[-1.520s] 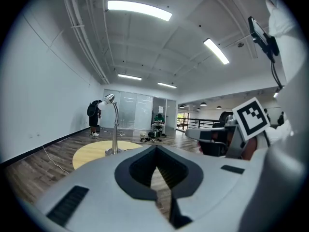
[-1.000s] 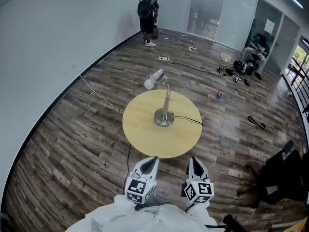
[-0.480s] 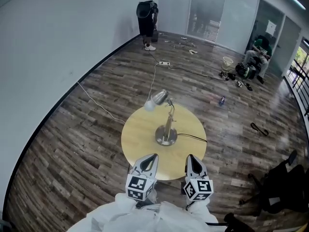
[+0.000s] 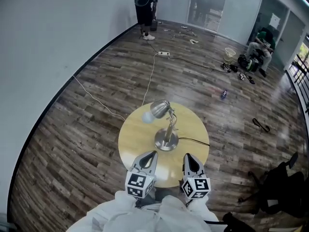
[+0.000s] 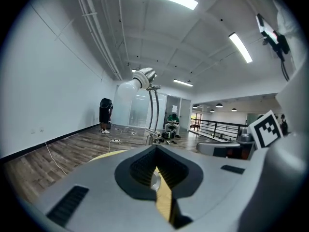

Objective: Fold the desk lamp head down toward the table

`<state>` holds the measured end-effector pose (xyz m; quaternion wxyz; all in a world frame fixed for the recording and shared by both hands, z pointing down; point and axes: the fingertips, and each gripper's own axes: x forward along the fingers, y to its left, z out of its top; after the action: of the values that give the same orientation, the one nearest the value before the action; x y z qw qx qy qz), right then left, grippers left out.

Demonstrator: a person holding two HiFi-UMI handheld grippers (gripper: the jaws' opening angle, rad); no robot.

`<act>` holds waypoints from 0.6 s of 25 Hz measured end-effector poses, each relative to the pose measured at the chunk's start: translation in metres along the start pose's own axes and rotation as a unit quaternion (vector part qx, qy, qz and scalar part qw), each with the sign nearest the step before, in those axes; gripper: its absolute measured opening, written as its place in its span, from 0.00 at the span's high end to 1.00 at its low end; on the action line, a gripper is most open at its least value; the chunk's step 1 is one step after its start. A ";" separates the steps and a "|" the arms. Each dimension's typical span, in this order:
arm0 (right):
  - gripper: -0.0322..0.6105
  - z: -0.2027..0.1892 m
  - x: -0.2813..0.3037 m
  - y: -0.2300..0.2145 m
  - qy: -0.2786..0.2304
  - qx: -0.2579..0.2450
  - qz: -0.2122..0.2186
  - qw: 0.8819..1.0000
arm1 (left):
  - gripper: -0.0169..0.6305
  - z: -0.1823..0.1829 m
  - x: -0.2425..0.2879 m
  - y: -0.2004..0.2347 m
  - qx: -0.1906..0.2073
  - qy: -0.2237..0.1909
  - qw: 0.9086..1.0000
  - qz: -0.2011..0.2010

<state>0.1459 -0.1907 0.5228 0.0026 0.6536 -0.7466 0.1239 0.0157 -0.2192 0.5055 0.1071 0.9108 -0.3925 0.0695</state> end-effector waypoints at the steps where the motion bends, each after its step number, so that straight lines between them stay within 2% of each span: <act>1: 0.93 -0.005 0.006 -0.002 0.005 -0.002 0.006 1.000 | 0.98 -0.002 0.005 0.002 -0.002 0.003 1.000 0.001; 7: 0.93 -0.023 0.059 -0.013 0.040 -0.030 0.037 0.998 | 0.98 0.008 0.033 0.011 -0.004 0.011 1.000 0.005; 11: 0.93 -0.065 0.096 -0.023 0.072 -0.031 0.058 0.995 | 0.98 0.008 0.037 0.013 0.002 0.017 1.000 0.004; 15: 0.93 -0.100 0.134 -0.031 0.100 -0.025 0.076 0.992 | 0.98 -0.003 0.037 0.021 -0.009 0.053 0.999 0.002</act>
<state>0.1406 -0.3064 0.6475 0.0841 0.5787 -0.7931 0.1703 0.0253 -0.2589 0.5190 0.1360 0.9038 -0.3892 0.1147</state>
